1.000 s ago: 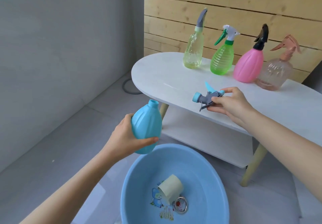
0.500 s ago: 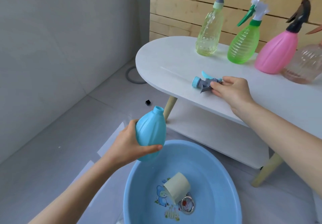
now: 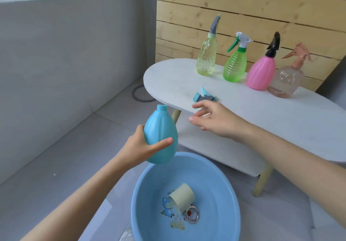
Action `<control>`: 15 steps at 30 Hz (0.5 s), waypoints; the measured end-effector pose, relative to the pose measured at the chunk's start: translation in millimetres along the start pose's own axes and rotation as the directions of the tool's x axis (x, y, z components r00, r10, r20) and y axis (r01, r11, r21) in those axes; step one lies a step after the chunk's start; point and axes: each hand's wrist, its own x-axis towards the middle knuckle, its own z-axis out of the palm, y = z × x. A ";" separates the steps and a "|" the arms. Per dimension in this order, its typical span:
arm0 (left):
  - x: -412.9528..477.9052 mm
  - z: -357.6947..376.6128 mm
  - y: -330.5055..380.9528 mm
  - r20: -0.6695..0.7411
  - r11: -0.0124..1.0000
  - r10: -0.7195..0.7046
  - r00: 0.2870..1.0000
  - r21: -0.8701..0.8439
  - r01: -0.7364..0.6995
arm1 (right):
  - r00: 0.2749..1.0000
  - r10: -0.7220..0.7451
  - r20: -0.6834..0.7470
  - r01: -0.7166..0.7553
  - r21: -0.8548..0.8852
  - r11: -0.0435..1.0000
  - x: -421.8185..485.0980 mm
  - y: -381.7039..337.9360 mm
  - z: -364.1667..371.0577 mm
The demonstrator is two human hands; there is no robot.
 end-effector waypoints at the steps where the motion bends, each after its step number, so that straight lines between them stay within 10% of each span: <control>1: -5.2 0.7 4.7 0.005 0.999 0.008 1.000 -0.035 -0.008 | 0.999 0.006 0.041 -0.005 -0.021 1.000 -8.1 -2.9 6.1; 15: -33.8 -1.5 7.1 0.368 0.961 0.036 0.929 -0.266 0.068 | 0.978 0.133 0.159 -0.130 -0.032 0.991 -31.4 3.4 50.8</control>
